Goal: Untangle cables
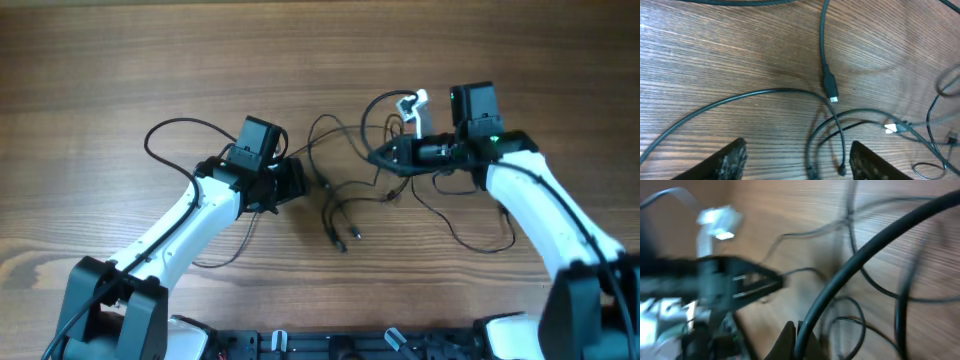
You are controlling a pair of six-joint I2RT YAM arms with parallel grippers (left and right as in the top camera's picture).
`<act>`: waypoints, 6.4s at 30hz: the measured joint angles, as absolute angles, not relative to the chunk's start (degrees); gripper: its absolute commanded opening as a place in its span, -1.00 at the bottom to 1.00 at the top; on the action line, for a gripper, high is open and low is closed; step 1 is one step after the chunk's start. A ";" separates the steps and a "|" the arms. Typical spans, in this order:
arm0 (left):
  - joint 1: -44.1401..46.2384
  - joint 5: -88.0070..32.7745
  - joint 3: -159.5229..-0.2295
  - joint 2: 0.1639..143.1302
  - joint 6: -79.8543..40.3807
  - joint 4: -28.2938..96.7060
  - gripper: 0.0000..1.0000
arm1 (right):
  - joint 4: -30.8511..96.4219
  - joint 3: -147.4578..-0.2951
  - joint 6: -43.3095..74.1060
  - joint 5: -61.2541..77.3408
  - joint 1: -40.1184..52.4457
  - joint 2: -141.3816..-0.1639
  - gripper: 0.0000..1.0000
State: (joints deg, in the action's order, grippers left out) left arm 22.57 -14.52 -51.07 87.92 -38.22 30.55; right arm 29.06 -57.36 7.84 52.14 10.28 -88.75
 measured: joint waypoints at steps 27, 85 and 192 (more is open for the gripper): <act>26.81 -38.89 -51.05 87.99 -33.85 20.38 0.36 | 38.22 -57.36 16.91 28.05 22.48 -64.64 -0.91; 37.52 -12.64 -51.05 88.25 -26.72 13.50 0.30 | 29.87 -57.34 16.14 45.50 22.59 -64.64 -0.91; 11.44 -2.92 -51.27 88.51 -40.86 37.39 -0.90 | 57.63 -62.22 14.33 9.50 10.94 -102.35 -0.91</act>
